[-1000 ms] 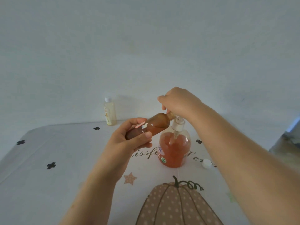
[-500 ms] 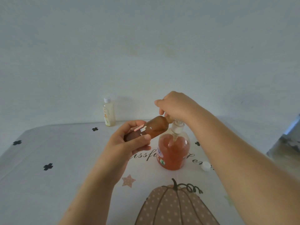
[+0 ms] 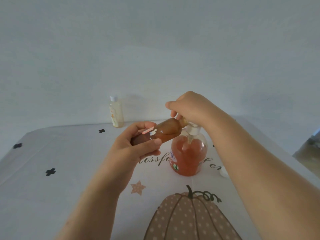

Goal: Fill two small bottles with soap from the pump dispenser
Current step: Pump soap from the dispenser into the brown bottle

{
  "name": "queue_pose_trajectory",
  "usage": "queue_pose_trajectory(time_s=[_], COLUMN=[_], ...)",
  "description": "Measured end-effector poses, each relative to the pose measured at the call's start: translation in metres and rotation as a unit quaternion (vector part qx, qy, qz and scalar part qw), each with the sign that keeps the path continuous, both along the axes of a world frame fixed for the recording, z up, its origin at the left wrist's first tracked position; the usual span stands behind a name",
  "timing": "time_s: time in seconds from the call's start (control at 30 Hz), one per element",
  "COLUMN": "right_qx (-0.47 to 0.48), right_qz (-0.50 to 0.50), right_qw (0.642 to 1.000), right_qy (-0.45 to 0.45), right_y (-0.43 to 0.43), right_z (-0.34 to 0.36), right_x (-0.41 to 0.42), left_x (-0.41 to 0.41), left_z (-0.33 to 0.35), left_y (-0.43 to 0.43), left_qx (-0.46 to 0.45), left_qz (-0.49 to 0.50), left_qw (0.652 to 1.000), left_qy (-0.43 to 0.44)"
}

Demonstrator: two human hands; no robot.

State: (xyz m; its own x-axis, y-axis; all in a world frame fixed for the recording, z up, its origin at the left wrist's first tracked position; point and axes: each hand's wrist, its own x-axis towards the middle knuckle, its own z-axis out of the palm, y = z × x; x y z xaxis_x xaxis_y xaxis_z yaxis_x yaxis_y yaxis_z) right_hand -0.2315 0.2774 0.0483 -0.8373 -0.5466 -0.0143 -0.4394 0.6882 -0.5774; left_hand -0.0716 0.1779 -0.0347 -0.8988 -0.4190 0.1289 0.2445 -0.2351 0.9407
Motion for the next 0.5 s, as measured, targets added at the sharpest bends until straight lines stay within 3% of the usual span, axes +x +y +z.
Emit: queue_pose_trajectory(time_s=[0.5], right_qx=[0.005], right_qz=[-0.032], right_qw=[0.998], right_qy=[0.059], right_y=[0.003], right_z=[0.014], right_x=[0.004], left_x=[0.005], left_z=[0.010], left_y=[0.009], left_qx=[0.002], left_qz=[0.040], left_qw=[0.999], left_qy=[0.019])
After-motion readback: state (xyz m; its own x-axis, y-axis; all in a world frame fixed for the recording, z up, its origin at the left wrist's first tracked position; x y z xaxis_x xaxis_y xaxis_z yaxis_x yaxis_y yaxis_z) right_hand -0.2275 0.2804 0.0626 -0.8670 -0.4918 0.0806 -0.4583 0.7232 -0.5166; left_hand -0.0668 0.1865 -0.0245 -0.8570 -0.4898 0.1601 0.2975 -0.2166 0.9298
